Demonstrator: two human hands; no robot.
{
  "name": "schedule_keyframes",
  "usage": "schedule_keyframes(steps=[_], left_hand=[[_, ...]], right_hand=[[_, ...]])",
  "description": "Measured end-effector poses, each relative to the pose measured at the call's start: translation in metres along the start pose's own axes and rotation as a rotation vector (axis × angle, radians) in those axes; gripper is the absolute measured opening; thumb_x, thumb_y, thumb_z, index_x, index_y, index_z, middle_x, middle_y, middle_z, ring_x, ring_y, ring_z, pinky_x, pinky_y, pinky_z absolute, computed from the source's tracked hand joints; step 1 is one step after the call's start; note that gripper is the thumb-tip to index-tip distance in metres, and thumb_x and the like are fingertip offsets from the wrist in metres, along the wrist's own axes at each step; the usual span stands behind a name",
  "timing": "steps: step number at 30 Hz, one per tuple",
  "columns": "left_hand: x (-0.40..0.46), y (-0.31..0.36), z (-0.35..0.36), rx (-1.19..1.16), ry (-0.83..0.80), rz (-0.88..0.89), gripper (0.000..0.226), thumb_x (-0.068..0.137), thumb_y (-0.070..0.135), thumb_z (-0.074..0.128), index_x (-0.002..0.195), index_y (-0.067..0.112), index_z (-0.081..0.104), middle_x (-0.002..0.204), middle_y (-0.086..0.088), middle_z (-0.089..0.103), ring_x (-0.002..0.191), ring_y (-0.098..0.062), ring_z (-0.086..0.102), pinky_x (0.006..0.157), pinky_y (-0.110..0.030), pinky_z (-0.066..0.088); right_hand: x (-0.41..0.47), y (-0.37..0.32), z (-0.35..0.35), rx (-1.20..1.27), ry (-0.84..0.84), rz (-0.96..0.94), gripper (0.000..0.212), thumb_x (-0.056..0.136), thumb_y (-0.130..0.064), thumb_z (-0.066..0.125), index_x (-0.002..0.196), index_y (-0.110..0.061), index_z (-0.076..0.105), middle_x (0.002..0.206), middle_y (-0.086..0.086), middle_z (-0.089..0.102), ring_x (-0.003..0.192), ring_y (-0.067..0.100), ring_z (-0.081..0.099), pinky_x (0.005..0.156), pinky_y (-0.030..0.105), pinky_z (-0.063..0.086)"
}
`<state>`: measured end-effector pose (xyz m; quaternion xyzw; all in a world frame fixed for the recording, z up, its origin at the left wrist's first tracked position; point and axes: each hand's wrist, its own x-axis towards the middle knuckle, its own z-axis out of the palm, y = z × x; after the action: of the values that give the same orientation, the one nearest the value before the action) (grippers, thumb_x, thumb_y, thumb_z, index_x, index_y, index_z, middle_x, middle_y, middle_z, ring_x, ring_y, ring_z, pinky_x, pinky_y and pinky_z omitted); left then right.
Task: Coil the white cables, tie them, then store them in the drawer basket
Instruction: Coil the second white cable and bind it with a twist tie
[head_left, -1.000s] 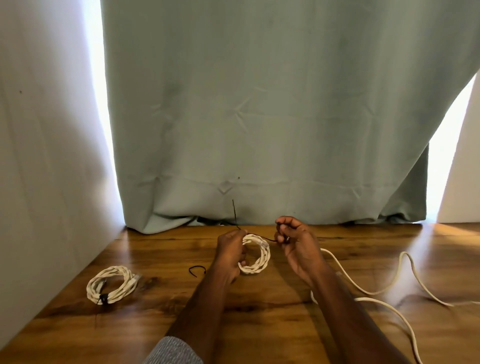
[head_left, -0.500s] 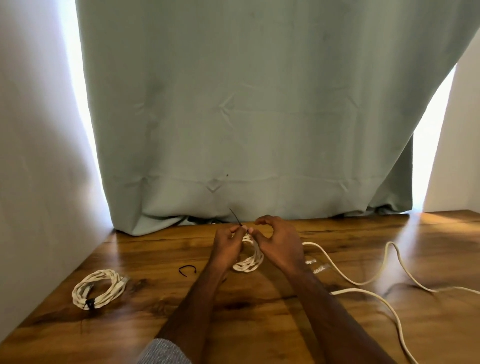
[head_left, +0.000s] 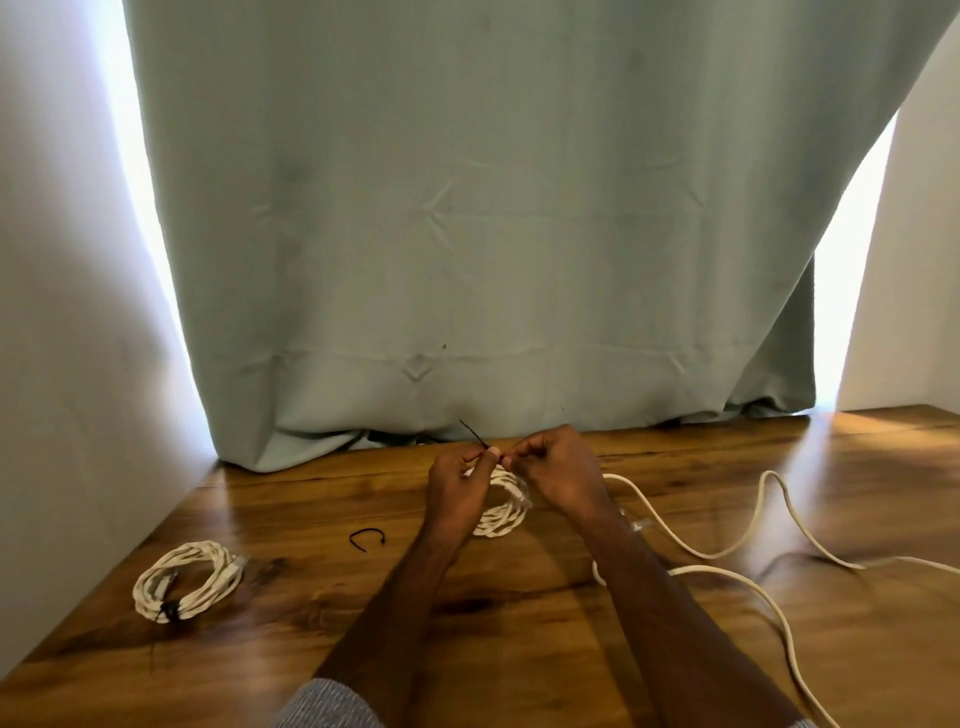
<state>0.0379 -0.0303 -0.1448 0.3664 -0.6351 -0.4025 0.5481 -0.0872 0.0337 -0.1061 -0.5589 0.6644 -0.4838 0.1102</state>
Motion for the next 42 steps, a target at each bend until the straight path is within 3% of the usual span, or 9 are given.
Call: schedule_keyframes(steps=[3, 6, 11, 14, 19, 22, 24, 32, 42], left_hand=[[0.006, -0.003, -0.004, -0.023, 0.084, -0.062, 0.035, 0.078, 0.053, 0.066, 0.085, 0.02, 0.076, 0.084, -0.001, 0.075, 0.081, -0.02, 0.072, 0.075, -0.043, 0.059], [0.015, -0.005, -0.016, -0.067, 0.189, -0.091, 0.021, 0.088, 0.035, 0.066, 0.086, 0.016, 0.075, 0.088, -0.008, 0.074, 0.083, -0.025, 0.071, 0.074, -0.037, 0.058], [0.02, -0.016, -0.025, -0.123, 0.258, -0.133, 0.026, 0.095, 0.031, 0.056, 0.081, 0.017, 0.073, 0.084, -0.008, 0.073, 0.082, -0.028, 0.069, 0.079, -0.047, 0.058], [0.026, -0.025, -0.025, -0.17, 0.32, -0.21, 0.038, 0.085, 0.046, 0.044, 0.082, 0.02, 0.071, 0.086, -0.009, 0.073, 0.083, -0.033, 0.069, 0.081, -0.056, 0.057], [0.03, -0.02, -0.029, -0.25, 0.398, -0.268, 0.023, 0.091, 0.025, 0.037, 0.089, 0.026, 0.06, 0.102, -0.015, 0.068, 0.089, -0.035, 0.066, 0.082, -0.054, 0.058], [0.032, -0.016, -0.03, -0.341, 0.436, -0.302, 0.022, 0.099, 0.017, 0.036, 0.098, 0.017, 0.058, 0.095, -0.013, 0.065, 0.077, -0.029, 0.061, 0.066, -0.042, 0.051], [0.034, -0.015, -0.028, -0.375, 0.442, -0.294, 0.019, 0.1, 0.017, 0.038, 0.102, 0.014, 0.057, 0.094, -0.014, 0.064, 0.074, -0.025, 0.058, 0.062, -0.034, 0.046], [0.032, -0.012, -0.02, -0.359, 0.417, -0.186, 0.013, 0.103, 0.016, 0.039, 0.101, 0.013, 0.051, 0.087, -0.01, 0.056, 0.066, -0.019, 0.05, 0.054, -0.029, 0.041], [0.024, -0.001, -0.004, -0.423, 0.302, -0.199, 0.01, 0.097, 0.01, 0.044, 0.093, 0.014, 0.052, 0.091, -0.013, 0.056, 0.078, -0.025, 0.056, 0.055, -0.027, 0.043]], right_hand=[[-0.003, -0.005, 0.0, -0.154, 0.033, -0.042, 0.004, 0.084, -0.025, 0.079, 0.087, -0.025, 0.082, 0.08, -0.011, 0.077, 0.07, 0.001, 0.067, 0.063, 0.023, 0.052], [-0.005, -0.005, 0.0, -0.212, 0.039, -0.028, 0.008, 0.083, -0.019, 0.074, 0.084, -0.023, 0.081, 0.08, -0.01, 0.076, 0.069, 0.003, 0.064, 0.061, 0.023, 0.051], [-0.009, -0.006, 0.008, -0.072, 0.066, 0.063, 0.014, 0.08, -0.019, 0.077, 0.066, -0.016, 0.075, 0.069, -0.003, 0.073, 0.07, 0.011, 0.069, 0.072, 0.038, 0.062], [-0.013, -0.01, 0.013, -0.021, 0.066, 0.094, 0.023, 0.079, -0.02, 0.08, 0.06, -0.012, 0.07, 0.063, 0.005, 0.069, 0.067, 0.021, 0.069, 0.068, 0.038, 0.06], [-0.017, -0.01, 0.024, -0.027, 0.021, 0.145, 0.026, 0.074, -0.023, 0.082, 0.061, -0.004, 0.071, 0.063, 0.014, 0.069, 0.054, 0.021, 0.061, 0.053, 0.031, 0.049], [-0.02, -0.009, 0.033, -0.036, 0.018, 0.184, 0.037, 0.07, -0.037, 0.084, 0.06, -0.004, 0.071, 0.059, 0.013, 0.068, 0.057, 0.031, 0.068, 0.053, 0.04, 0.055], [-0.022, -0.009, 0.037, -0.065, 0.035, 0.203, 0.041, 0.07, -0.044, 0.082, 0.059, -0.007, 0.071, 0.057, 0.009, 0.068, 0.058, 0.027, 0.068, 0.055, 0.039, 0.056], [-0.022, -0.007, 0.036, -0.003, 0.102, 0.328, 0.03, 0.082, -0.033, 0.078, 0.063, -0.013, 0.064, 0.061, 0.002, 0.061, 0.055, 0.015, 0.055, 0.046, 0.021, 0.034], [-0.024, -0.012, 0.042, 0.078, 0.102, 0.344, 0.031, 0.073, -0.038, 0.077, 0.063, -0.009, 0.074, 0.059, 0.004, 0.07, 0.056, 0.017, 0.067, 0.056, 0.035, 0.054]])
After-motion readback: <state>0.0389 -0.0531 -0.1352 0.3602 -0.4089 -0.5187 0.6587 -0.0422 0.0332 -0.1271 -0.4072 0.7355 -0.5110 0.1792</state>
